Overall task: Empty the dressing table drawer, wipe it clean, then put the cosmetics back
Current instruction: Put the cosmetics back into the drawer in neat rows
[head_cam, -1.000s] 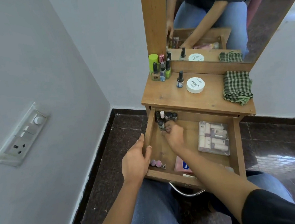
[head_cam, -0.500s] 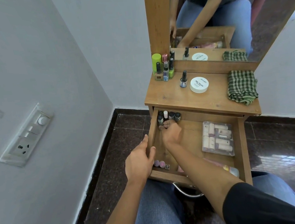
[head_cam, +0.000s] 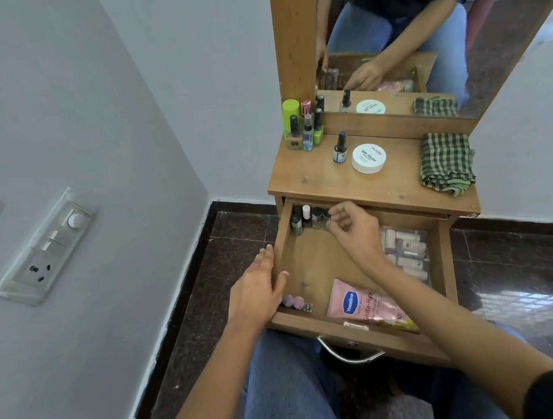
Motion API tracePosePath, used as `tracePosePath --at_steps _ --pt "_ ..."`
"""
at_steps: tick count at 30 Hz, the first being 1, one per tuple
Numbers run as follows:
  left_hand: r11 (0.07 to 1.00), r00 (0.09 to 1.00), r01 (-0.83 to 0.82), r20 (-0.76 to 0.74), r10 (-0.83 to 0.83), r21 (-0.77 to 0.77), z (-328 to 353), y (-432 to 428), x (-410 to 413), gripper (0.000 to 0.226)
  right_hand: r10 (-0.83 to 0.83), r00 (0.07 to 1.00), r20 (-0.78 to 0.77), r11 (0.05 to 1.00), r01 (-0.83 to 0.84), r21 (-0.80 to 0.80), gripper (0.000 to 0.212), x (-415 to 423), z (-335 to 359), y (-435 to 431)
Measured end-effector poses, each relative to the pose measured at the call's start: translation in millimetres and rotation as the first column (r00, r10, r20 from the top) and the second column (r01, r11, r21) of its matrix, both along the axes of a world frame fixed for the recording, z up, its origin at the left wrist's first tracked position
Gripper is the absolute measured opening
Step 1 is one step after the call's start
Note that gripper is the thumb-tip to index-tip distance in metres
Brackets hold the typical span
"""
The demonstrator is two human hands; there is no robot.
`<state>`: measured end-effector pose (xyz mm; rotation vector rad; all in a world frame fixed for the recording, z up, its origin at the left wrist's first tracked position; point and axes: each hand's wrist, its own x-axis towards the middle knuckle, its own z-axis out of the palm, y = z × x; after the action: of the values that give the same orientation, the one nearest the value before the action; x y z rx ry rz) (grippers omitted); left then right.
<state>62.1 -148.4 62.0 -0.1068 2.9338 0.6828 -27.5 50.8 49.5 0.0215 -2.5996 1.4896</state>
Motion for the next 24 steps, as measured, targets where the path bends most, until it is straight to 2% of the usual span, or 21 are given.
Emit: tracePosePath --at_steps 3,6,8,13,18,24 --pt "0.999 1.000 -0.016 -0.004 0.017 0.029 -2 2 1 0.059 0.041 0.981 -0.192 0.998 -0.029 0.062 0.014 -19 36 7" --pt "0.995 0.995 -0.084 -0.043 0.087 0.059 -4 2 5 0.057 0.001 0.934 -0.358 0.995 0.036 0.097 0.014 -57 73 6" --pt "0.993 0.993 -0.102 -0.057 0.105 0.056 -5 2 6 0.057 0.006 0.911 -0.412 0.988 0.058 0.143 0.017 -90 90 4" --pt "0.992 0.991 -0.108 -0.069 0.113 0.068 -6 2 6 0.056 0.100 0.966 -0.239 0.916 0.005 0.401 0.034 -166 111 -1" --pt "0.991 0.989 -0.112 -0.085 0.119 0.077 -7 2 6 0.055 0.153 0.987 -0.043 0.831 -0.105 0.547 0.040 -193 113 -4" --pt "0.990 0.989 -0.109 -0.091 0.118 0.094 -7 1 6 0.055 0.134 0.989 -0.069 0.843 -0.077 0.533 0.016 -191 111 -5"
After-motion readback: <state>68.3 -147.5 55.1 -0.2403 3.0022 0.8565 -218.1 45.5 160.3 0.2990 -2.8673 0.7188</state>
